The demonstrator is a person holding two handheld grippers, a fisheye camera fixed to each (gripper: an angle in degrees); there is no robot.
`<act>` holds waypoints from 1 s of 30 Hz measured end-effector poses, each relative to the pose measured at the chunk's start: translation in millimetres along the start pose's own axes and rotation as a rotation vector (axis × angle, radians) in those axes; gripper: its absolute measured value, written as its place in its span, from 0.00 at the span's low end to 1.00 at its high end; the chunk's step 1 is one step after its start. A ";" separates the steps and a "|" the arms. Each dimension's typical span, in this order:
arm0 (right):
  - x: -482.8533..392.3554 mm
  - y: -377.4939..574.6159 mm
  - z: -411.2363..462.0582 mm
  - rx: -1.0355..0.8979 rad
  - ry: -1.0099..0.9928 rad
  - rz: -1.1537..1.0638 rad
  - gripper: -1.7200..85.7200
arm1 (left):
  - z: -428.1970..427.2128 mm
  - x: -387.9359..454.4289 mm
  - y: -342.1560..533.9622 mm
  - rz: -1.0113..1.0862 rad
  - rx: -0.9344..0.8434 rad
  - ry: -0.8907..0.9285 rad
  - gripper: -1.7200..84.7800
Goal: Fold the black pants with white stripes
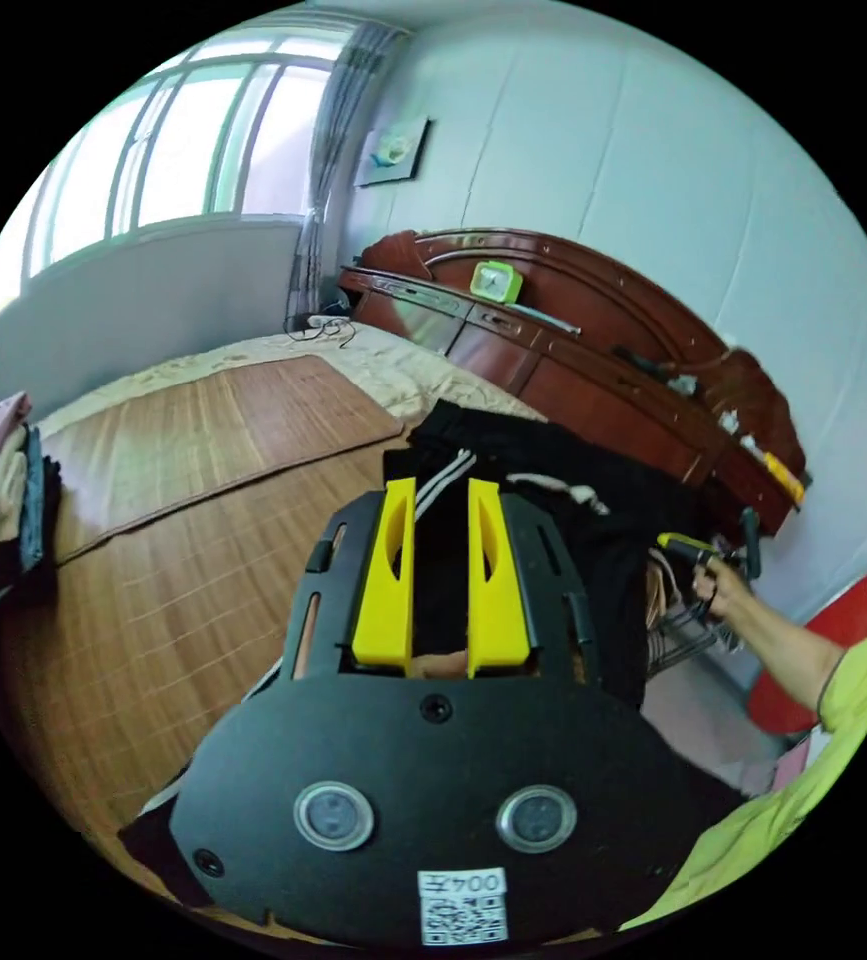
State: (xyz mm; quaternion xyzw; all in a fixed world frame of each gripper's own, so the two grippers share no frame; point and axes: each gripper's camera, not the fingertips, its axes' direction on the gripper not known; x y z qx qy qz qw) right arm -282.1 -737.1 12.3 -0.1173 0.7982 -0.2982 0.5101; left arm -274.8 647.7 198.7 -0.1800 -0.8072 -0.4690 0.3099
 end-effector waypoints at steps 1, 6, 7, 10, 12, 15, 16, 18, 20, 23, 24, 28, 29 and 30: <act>-3.9 27.9 -23.0 0.063 -0.014 -0.011 0.07 | -25.1 -17.6 21.7 -0.011 -0.006 -0.005 0.10; -84.4 153.2 -106.1 0.148 -0.033 -0.251 0.09 | -123.5 -68.1 136.5 -0.169 0.010 -0.127 0.06; -114.9 188.3 -112.6 0.102 -0.021 -0.331 0.09 | -135.8 -69.7 163.7 -0.191 -0.021 -0.203 0.05; -193.0 273.4 -110.3 0.002 -0.043 -0.488 0.08 | -141.5 -61.0 203.1 -0.201 -0.084 -0.302 0.04; -235.7 310.7 -105.1 -0.026 -0.105 -0.533 0.08 | -130.6 -56.1 205.5 -0.187 -0.112 -0.296 0.04; -302.4 347.2 -91.3 -0.062 -0.170 -0.616 0.07 | -103.5 -61.6 181.4 -0.161 -0.138 -0.293 0.04; -326.8 358.0 -83.5 -0.049 -0.154 -0.647 0.07 | -91.8 -70.1 167.2 -0.159 -0.141 -0.306 0.04; -359.3 369.6 -65.8 -0.077 -0.136 -0.677 0.07 | -70.4 -89.4 145.2 -0.169 -0.183 -0.315 0.04; -392.9 383.5 -38.9 -0.132 -0.121 -0.674 0.08 | -47.9 -109.7 123.9 -0.157 -0.272 -0.347 0.04; -433.0 402.5 2.2 -0.322 -0.018 -0.713 0.09 | -30.4 -130.9 96.1 -0.056 -0.297 -0.441 0.04; -439.8 407.2 10.9 -0.373 0.000 -0.725 0.09 | -29.0 -137.0 87.9 -0.027 -0.286 -0.458 0.04; -459.5 424.4 18.0 -0.407 -0.029 -0.697 0.09 | -39.7 -177.3 49.9 -0.050 -0.272 -0.414 0.04; -461.1 427.7 18.8 -0.424 -0.055 -0.689 0.09 | -42.6 -186.1 44.1 -0.071 -0.270 -0.390 0.04; -461.1 429.4 18.7 -0.429 -0.070 -0.684 0.09 | -49.9 -205.0 31.1 -0.125 -0.270 -0.344 0.04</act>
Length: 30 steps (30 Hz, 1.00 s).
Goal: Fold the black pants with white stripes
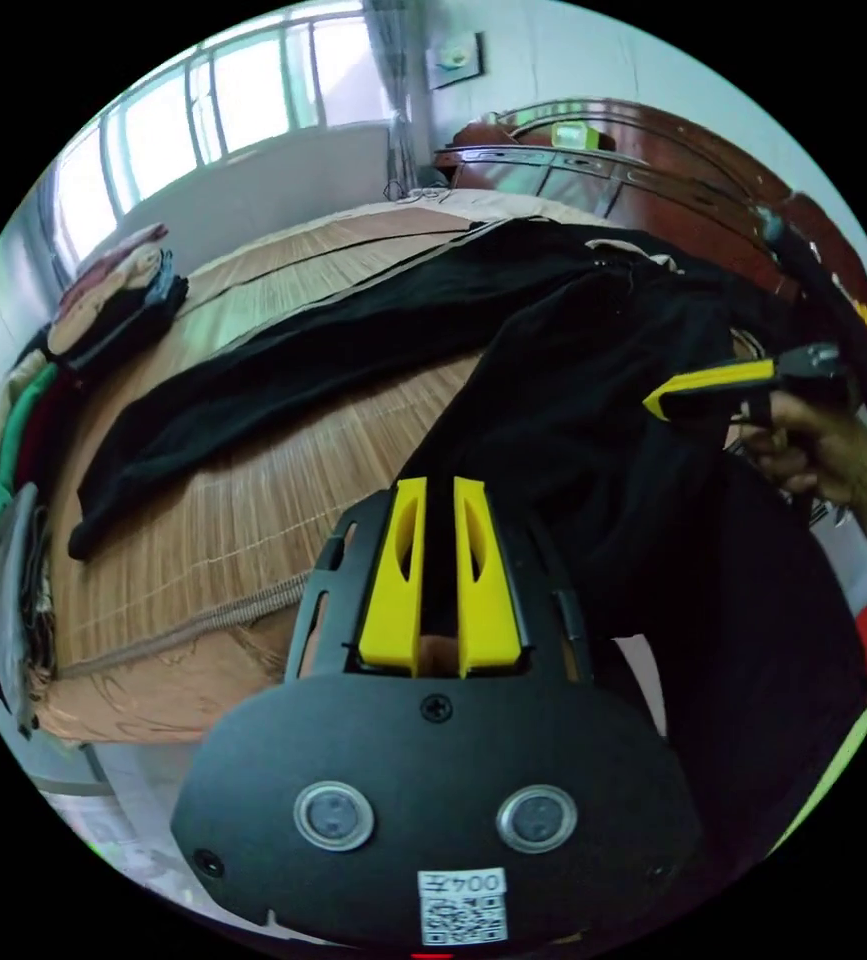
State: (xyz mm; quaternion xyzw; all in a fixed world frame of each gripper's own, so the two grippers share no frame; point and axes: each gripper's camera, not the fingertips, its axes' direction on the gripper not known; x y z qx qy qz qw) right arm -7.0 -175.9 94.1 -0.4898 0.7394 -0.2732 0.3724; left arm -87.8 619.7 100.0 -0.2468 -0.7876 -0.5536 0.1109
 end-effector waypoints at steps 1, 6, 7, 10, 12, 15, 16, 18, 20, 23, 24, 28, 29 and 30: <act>-2.1 4.2 1.1 0.009 -0.031 0.008 0.09 | -6.8 -17.9 -15.8 -0.026 -0.025 0.055 0.03; -7.3 23.6 4.6 0.045 -0.160 0.080 0.07 | -80.3 -116.2 -65.5 -0.322 0.202 -0.225 0.03; -7.6 26.3 6.6 0.045 -0.182 0.110 0.06 | -85.0 -148.2 -82.0 -0.384 0.182 -0.267 0.03; -18.3 32.7 9.4 0.046 -0.217 0.128 0.05 | -72.1 -219.7 -129.8 -0.432 0.025 -0.319 0.03; -35.4 35.8 8.6 0.047 -0.178 0.103 0.06 | -65.5 -253.6 -154.8 -0.455 -0.018 -0.358 0.03; -74.6 40.2 7.0 0.053 -0.059 0.021 0.06 | -43.7 -297.5 -193.1 -0.463 -0.105 -0.391 0.03; -91.2 41.8 7.3 0.056 0.000 -0.006 0.06 | -27.0 -314.4 -206.8 -0.464 -0.178 -0.383 0.03; -113.7 44.0 8.6 0.057 0.076 -0.036 0.05 | -19.6 -333.1 -225.1 -0.469 -0.146 -0.389 0.03; -135.4 45.9 10.3 0.055 0.131 -0.057 0.04 | -14.2 -352.8 -254.7 -0.461 -0.162 -0.398 0.03; -145.1 48.0 10.3 0.053 0.110 -0.056 0.04 | -18.3 -391.4 -305.3 -0.484 -0.227 -0.357 0.04; -144.5 48.8 9.9 0.053 0.093 -0.049 0.04 | -31.8 -405.3 -320.1 -0.510 -0.219 -0.307 0.05; -132.7 56.0 7.4 0.054 -0.057 0.030 0.03 | -115.9 -405.1 -313.0 -0.496 0.026 -0.053 0.07; -133.7 58.2 7.1 0.053 -0.074 0.040 0.03 | -128.9 -399.7 -302.3 -0.475 0.066 0.002 0.07; -135.3 59.4 6.9 0.053 -0.076 0.042 0.03 | -152.3 -387.0 -275.2 -0.416 0.129 0.136 0.08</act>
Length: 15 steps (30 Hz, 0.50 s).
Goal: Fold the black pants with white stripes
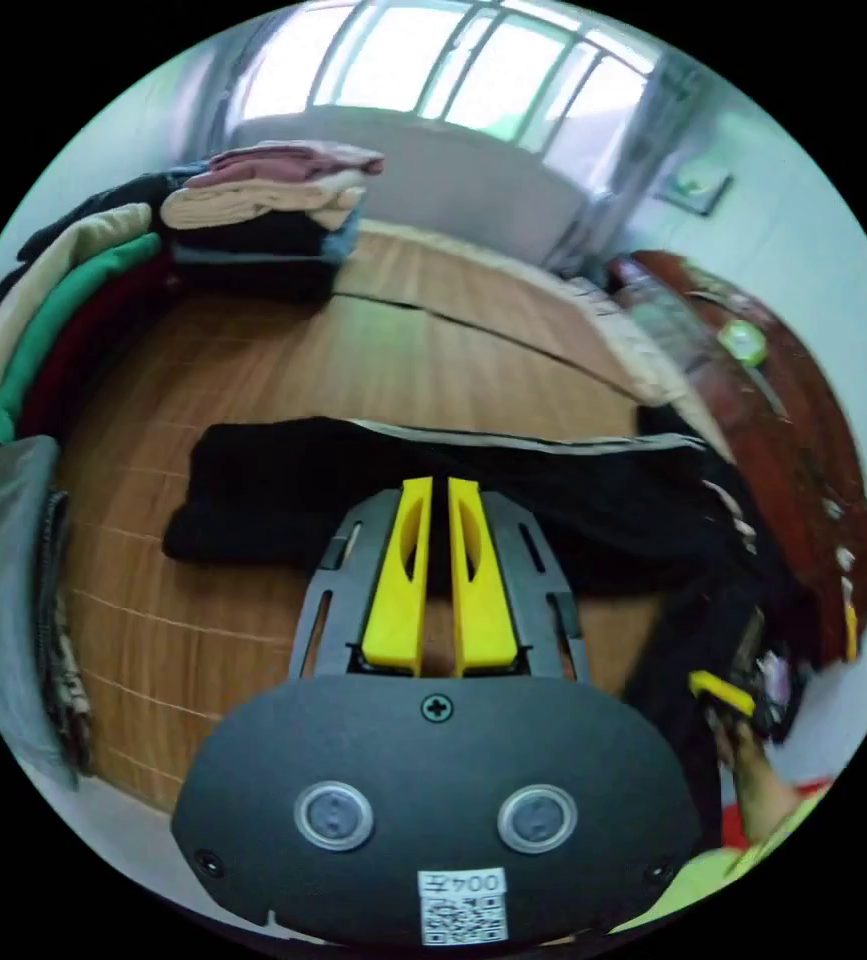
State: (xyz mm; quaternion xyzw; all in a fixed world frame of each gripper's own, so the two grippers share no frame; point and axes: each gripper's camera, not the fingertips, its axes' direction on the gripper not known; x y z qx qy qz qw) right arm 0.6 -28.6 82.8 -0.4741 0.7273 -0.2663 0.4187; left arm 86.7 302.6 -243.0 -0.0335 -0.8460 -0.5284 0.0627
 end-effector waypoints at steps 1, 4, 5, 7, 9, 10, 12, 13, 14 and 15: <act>-5.0 2.6 -0.4 0.000 0.006 -0.004 0.04 | -24.6 3.1 35.3 0.053 0.012 0.125 0.09; -24.2 9.0 -1.1 -0.001 0.060 -0.035 0.04 | -71.6 7.7 138.3 0.127 -0.051 0.239 0.12; -32.5 11.1 -1.1 -0.001 0.089 -0.051 0.04 | -78.2 8.8 158.4 0.132 -0.071 0.228 0.12; -43.3 13.6 -0.7 -0.002 0.126 -0.072 0.04 | -95.7 17.0 223.7 0.154 -0.142 0.149 0.13; -50.9 15.4 -0.5 -0.005 0.147 -0.082 0.04 | -101.9 24.1 254.7 0.172 -0.173 0.052 0.14; -54.1 16.5 -0.7 -0.006 0.151 -0.082 0.04 | -104.4 26.4 265.7 0.173 -0.157 0.007 0.15; -56.8 18.0 -1.3 -0.007 0.147 -0.077 0.04 | -102.4 28.8 269.0 0.172 -0.146 -0.027 0.16; -57.8 19.1 -1.9 -0.008 0.142 -0.074 0.04 | -98.5 33.4 265.5 0.185 -0.155 -0.025 0.17; -58.7 20.2 -2.4 -0.010 0.137 -0.072 0.04 | -95.6 37.1 263.3 0.196 -0.166 -0.030 0.18; -59.4 20.8 -2.6 -0.010 0.136 -0.073 0.04 | -89.4 46.3 259.3 0.224 -0.193 -0.034 0.19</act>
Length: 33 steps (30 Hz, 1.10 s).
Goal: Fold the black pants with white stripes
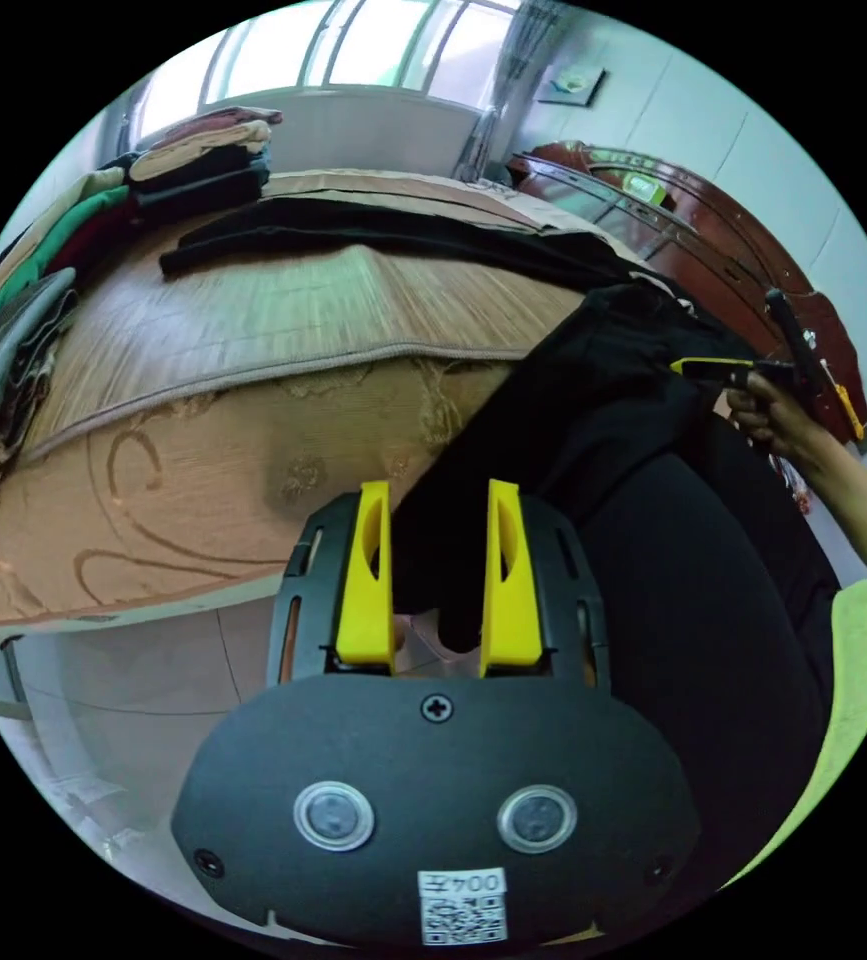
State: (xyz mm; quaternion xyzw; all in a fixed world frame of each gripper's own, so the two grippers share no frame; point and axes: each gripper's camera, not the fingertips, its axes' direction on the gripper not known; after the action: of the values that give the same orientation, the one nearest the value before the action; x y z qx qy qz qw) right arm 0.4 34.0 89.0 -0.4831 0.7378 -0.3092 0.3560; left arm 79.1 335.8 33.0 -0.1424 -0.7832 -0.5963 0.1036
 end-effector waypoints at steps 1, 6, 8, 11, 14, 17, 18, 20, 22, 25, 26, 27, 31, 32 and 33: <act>-1.8 1.1 -0.6 0.000 0.002 -0.003 0.04 | 1.0 8.3 -4.5 0.006 -0.003 -0.009 0.20; -14.7 4.5 -1.6 -0.001 0.053 -0.028 0.05 | -11.7 25.2 0.7 -0.092 0.027 0.089 0.18; -22.0 5.2 -0.8 -0.002 0.090 -0.046 0.04 | -11.5 37.1 1.4 -0.100 0.026 0.059 0.17; -26.7 6.2 0.3 -0.002 0.119 -0.061 0.04 | -4.2 56.8 -10.9 -0.101 -0.020 -0.009 0.12; -23.4 7.2 0.5 0.001 0.110 -0.057 0.04 | -8.8 90.3 -30.2 -0.027 -0.061 -0.088 0.06; -10.5 8.6 -0.6 0.003 0.054 -0.022 0.03 | -34.0 120.8 -42.1 -0.014 -0.047 -0.202 0.04; -7.0 8.6 -0.9 0.003 0.038 -0.014 0.03 | -50.5 126.0 -46.9 -0.030 -0.034 -0.215 0.04; 8.0 7.8 -1.5 -0.001 -0.028 0.026 0.02 | -80.0 133.0 -58.5 -0.025 -0.009 -0.216 0.04; 13.0 6.1 -2.4 -0.005 -0.071 0.028 0.02 | -117.2 146.7 -85.6 0.035 0.008 -0.243 0.04; 5.5 2.2 -8.6 0.010 -0.103 0.013 0.01 | -152.3 158.2 -137.5 0.141 -0.031 -0.335 0.03; -0.7 0.8 -11.8 0.021 -0.137 -0.003 0.01 | -155.9 157.9 -149.1 0.162 -0.053 -0.354 0.03; -3.9 0.2 -13.3 0.025 -0.160 -0.011 0.01 | -157.4 153.0 -174.7 0.206 -0.133 -0.384 0.03; -15.8 0.8 -23.3 0.051 -0.247 -0.083 0.01 | -117.9 98.9 -245.4 0.203 -0.478 -0.424 0.04; -10.0 1.5 -28.6 0.082 -0.200 -0.093 0.01 | -113.1 90.8 -251.5 0.191 -0.533 -0.427 0.04; -5.2 1.3 -31.1 0.097 -0.169 -0.095 0.01 | -112.0 80.5 -261.2 0.179 -0.604 -0.404 0.04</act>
State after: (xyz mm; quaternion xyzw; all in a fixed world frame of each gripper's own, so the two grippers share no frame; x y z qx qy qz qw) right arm -24.4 42.9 106.4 -0.5240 0.6656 -0.3192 0.4249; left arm -87.7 171.0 -146.6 -0.3493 -0.5610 -0.7490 -0.0478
